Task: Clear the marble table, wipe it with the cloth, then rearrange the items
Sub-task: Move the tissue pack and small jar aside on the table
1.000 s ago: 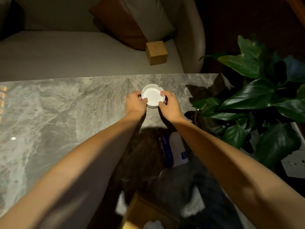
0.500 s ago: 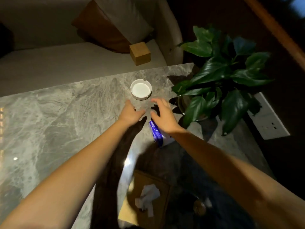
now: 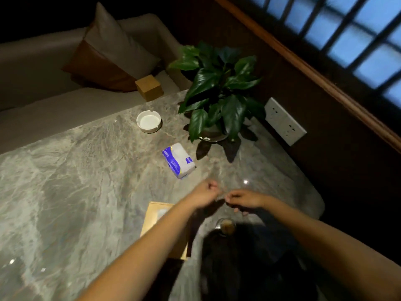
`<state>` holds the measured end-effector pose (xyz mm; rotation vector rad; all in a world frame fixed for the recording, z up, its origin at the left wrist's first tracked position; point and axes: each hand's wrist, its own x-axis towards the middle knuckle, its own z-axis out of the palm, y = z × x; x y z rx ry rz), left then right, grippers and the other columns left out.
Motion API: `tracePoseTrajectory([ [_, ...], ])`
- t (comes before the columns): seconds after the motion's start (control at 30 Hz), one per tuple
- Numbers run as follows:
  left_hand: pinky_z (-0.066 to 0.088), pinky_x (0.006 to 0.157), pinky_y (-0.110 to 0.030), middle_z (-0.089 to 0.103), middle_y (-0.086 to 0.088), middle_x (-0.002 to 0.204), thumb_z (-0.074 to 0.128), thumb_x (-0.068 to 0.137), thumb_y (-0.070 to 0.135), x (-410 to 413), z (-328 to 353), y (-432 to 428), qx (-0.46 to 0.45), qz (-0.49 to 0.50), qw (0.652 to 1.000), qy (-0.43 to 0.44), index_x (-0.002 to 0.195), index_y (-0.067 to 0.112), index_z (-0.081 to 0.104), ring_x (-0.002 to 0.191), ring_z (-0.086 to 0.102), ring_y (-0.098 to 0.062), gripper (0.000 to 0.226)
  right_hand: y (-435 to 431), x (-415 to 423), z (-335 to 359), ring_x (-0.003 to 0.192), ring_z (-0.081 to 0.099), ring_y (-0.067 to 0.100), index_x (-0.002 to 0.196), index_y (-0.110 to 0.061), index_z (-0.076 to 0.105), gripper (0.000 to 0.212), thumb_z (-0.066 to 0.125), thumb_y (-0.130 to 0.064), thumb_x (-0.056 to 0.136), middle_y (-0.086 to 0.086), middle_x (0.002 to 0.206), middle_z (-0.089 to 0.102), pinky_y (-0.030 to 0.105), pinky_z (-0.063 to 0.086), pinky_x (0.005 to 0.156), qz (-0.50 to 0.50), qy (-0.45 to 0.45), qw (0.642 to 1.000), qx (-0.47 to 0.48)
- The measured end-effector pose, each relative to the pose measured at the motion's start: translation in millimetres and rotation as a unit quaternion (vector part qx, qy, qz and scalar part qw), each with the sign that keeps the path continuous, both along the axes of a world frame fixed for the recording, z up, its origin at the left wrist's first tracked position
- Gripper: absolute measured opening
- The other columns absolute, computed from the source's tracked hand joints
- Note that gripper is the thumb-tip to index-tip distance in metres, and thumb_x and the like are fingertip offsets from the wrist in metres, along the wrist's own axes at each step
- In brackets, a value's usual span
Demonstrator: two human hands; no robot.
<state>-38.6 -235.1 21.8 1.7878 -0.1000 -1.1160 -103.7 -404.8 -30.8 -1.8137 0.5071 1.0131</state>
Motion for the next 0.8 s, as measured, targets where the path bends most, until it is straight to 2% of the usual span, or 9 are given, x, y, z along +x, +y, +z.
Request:
tracePoseTrajectory([
  [0.07, 0.035, 0.059, -0.017, 0.048, 0.003, 0.074, 0.060, 0.087, 0.010, -38, -11, -6, 0.003, 0.020, 0.999, 0.036, 0.087, 0.017, 0.051, 0.068, 0.044, -0.009, 0.012, 2, -24, -1, 0.069, 0.056, 0.007, 0.095, -0.027, 0.054, 0.016, 0.042, -0.036, 0.101, -0.002, 0.093, 0.053, 0.018, 0.045, 0.053, -0.047, 0.034, 0.998, 0.003],
  [0.13, 0.042, 0.068, -0.021, 0.056, -0.001, 0.090, 0.064, 0.084, 0.021, -65, -22, -5, 0.029, 0.044, 0.998, 0.033, 0.106, 0.012, 0.052, 0.083, 0.054, -0.013, 0.026, 4, -42, 3, 0.074, 0.058, 0.010, 0.098, -0.028, 0.057, 0.019, 0.043, -0.041, 0.099, 0.001, 0.103, 0.056, 0.021, 0.049, 0.061, -0.089, 0.027, 0.996, 0.012],
  [0.23, 0.047, 0.085, -0.030, 0.060, -0.011, 0.113, 0.064, 0.076, 0.031, -83, -37, 4, 0.065, 0.091, 0.993, 0.023, 0.113, 0.005, 0.054, 0.103, 0.059, -0.025, 0.046, 7, -57, 12, 0.085, 0.063, 0.013, 0.114, -0.026, 0.059, 0.028, 0.042, -0.042, 0.099, 0.002, 0.118, 0.058, 0.027, 0.055, 0.071, -0.120, 0.014, 0.992, 0.036],
  [0.33, 0.041, 0.061, -0.024, 0.059, -0.008, 0.089, 0.052, 0.093, 0.021, -93, -47, 14, 0.060, 0.085, 0.991, 0.080, 0.103, 0.009, 0.054, 0.073, 0.054, -0.017, 0.016, 13, -71, 18, 0.095, 0.066, 0.013, 0.117, -0.027, 0.059, 0.029, 0.047, -0.044, 0.097, -0.001, 0.117, 0.063, 0.032, 0.056, 0.081, -0.110, -0.002, 0.993, 0.051],
  [0.4, 0.037, 0.053, -0.027, 0.056, -0.007, 0.074, 0.050, 0.094, 0.019, -97, -48, 16, 0.038, 0.102, 0.988, 0.107, 0.094, 0.010, 0.055, 0.060, 0.049, -0.016, 0.010, 18, -78, 16, 0.098, 0.065, 0.010, 0.118, -0.028, 0.058, 0.029, 0.051, -0.044, 0.095, -0.003, 0.112, 0.066, 0.033, 0.055, 0.083, -0.096, -0.024, 0.993, 0.056],
  [0.5, 0.036, 0.052, -0.026, 0.055, -0.013, 0.069, 0.050, 0.093, 0.014, -100, -49, 7, 0.005, 0.147, 0.978, 0.149, 0.082, 0.011, 0.053, 0.055, 0.049, -0.019, 0.012, 21, -85, 11, 0.090, 0.062, 0.008, 0.117, -0.032, 0.055, 0.024, 0.054, -0.041, 0.095, -0.010, 0.100, 0.064, 0.029, 0.052, 0.076, -0.110, -0.054, 0.991, 0.062],
  [0.6, 0.038, 0.045, -0.020, 0.055, -0.008, 0.059, 0.050, 0.093, 0.008, -91, -47, -10, -0.016, 0.175, 0.967, 0.187, 0.077, 0.011, 0.052, 0.046, 0.049, -0.013, 0.016, 20, -82, 8, 0.081, 0.058, 0.006, 0.115, -0.033, 0.053, 0.020, 0.051, -0.038, 0.097, -0.012, 0.092, 0.060, 0.025, 0.047, 0.063, -0.159, -0.098, 0.982, 0.022],
  [0.7, 0.041, 0.049, -0.021, 0.056, -0.008, 0.068, 0.051, 0.092, 0.005, -78, -43, -34, -0.033, 0.171, 0.966, 0.190, 0.082, 0.013, 0.050, 0.057, 0.053, -0.015, 0.013, 11, -72, 6, 0.075, 0.055, 0.008, 0.119, -0.028, 0.055, 0.023, 0.047, -0.035, 0.098, -0.007, 0.088, 0.058, 0.024, 0.042, 0.052, -0.210, -0.136, 0.968, -0.034],
  [0.8, 0.041, 0.051, -0.023, 0.058, -0.010, 0.073, 0.053, 0.091, 0.005, -65, -39, -58, -0.043, 0.160, 0.971, 0.173, 0.083, 0.013, 0.053, 0.066, 0.057, -0.019, 0.011, 1, -56, 12, 0.073, 0.053, 0.009, 0.122, -0.017, 0.055, 0.028, 0.042, -0.029, 0.101, 0.001, 0.095, 0.058, 0.024, 0.043, 0.053, -0.214, -0.173, 0.957, -0.092],
])
